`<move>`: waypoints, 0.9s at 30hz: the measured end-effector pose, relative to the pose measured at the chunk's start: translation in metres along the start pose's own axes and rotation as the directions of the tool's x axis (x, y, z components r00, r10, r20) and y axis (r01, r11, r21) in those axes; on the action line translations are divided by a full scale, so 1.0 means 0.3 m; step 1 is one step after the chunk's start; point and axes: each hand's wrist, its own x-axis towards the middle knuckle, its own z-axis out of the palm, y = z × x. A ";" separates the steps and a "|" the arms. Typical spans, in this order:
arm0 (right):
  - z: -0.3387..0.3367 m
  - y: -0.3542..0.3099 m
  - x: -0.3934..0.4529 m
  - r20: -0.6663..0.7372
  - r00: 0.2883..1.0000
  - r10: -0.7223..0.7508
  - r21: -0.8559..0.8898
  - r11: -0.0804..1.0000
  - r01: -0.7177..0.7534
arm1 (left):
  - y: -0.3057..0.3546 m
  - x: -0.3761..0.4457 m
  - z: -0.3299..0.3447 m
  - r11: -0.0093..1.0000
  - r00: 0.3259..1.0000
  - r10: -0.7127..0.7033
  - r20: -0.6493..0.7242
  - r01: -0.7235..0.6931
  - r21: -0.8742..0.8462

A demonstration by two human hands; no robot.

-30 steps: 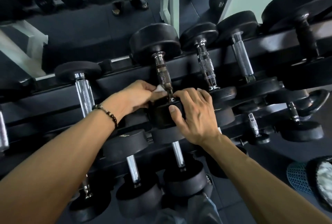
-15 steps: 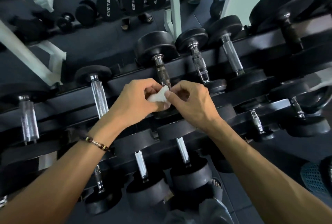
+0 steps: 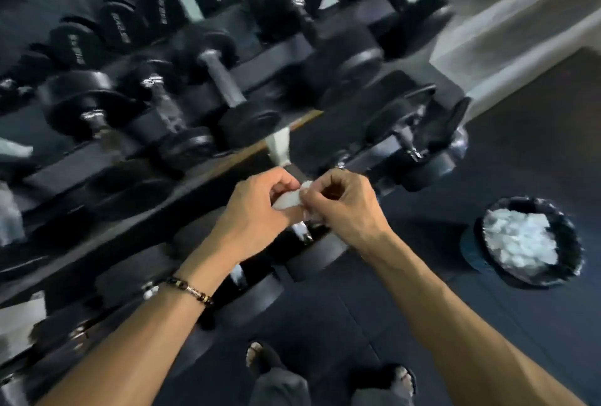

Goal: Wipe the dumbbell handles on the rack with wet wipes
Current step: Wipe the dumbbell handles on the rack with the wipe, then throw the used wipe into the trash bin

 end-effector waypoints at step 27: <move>-1.724 1.484 0.101 -0.669 0.632 0.392 -0.178 0.741 -0.647 | 0.283 0.877 2.298 0.792 0.600 0.152 0.785 -0.549 0.266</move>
